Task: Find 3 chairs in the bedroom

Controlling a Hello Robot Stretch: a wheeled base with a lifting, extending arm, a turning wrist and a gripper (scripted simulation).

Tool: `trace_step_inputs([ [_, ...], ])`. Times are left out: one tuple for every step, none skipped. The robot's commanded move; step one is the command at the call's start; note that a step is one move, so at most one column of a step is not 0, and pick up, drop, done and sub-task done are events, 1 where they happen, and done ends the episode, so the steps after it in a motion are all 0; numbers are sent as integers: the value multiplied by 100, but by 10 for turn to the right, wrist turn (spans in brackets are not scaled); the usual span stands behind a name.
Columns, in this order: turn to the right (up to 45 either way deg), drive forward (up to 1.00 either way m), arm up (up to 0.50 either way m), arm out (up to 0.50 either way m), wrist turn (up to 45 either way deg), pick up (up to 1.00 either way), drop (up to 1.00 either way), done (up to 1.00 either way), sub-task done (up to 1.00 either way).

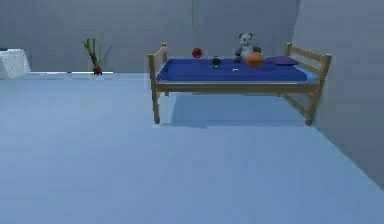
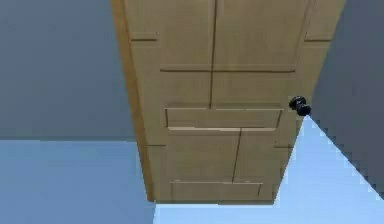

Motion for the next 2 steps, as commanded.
trace_step_inputs([
  [0,60,0,0,0,0,0,0,0],
  [-450,0,0,0,0,0,0,0,0],
])
